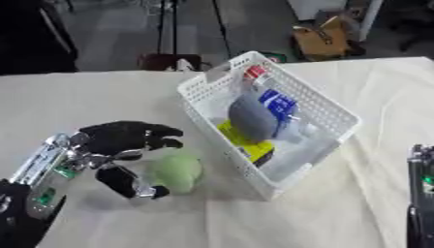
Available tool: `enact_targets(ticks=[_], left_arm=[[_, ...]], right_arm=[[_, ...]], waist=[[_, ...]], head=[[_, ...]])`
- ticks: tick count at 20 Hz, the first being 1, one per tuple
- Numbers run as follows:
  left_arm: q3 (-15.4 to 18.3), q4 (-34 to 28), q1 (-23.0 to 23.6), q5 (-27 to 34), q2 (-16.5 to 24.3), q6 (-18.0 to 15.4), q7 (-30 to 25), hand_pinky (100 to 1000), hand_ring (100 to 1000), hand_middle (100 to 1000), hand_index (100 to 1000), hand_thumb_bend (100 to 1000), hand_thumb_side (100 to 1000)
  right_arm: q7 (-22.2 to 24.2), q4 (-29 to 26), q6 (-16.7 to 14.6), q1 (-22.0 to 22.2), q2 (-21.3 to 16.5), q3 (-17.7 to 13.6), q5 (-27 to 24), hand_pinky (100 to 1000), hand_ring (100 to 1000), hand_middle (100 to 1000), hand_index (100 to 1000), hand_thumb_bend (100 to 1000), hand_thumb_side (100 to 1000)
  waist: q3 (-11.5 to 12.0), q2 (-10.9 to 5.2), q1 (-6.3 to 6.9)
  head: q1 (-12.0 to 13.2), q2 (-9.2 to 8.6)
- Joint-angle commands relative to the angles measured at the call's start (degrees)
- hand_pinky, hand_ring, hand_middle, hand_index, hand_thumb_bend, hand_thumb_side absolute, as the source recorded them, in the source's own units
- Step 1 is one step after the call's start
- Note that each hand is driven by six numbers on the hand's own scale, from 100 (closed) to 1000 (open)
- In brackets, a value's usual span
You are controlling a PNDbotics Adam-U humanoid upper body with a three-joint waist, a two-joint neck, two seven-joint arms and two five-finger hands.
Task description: Pick up objects on the table and place them in the box.
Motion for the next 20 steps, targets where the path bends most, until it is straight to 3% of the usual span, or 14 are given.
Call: enact_targets(ticks=[1,11,16,19,20], left_arm=[[0.6,0.5,-0.8,-1.0,0.3,-2.4,-2.3,889,1000,1000,1000,456,821],[1.2,4.7,-1.3,-3.6,-0.9,-1.8,-0.6,883,1000,1000,1000,403,837],[1.4,5.9,-1.6,-5.3,-1.3,-1.0,2.0,869,995,1000,1000,279,797],[1.4,5.9,-1.7,-7.3,-1.3,-0.5,4.4,862,995,999,1000,262,780],[1.3,6.0,-1.7,-8.0,-1.4,-0.4,5.2,856,992,993,993,213,750]], right_arm=[[-0.2,-1.0,-0.1,-0.7,-0.5,-0.1,-0.5,766,699,616,775,100,916],[-0.2,-1.0,0.0,-1.0,-0.4,-0.1,-0.7,768,699,615,775,100,918],[-0.2,-1.0,0.0,-1.1,-0.4,-0.1,-0.9,769,699,615,775,100,916],[-0.1,-1.0,0.1,-1.1,-0.4,-0.1,-0.9,769,699,615,775,100,917],[-0.1,-1.0,0.0,-1.1,-0.4,-0.1,-1.0,769,699,615,774,100,916]], waist=[[-0.2,-0.85,-0.19],[-0.9,-0.48,-0.29],[-1.2,-0.24,-0.38],[-1.3,-0.14,-0.38],[-1.3,-0.13,-0.38]], head=[[0.1,-0.49],[0.5,-0.97],[0.8,-1.19],[0.8,-1.28],[0.8,-1.29]])
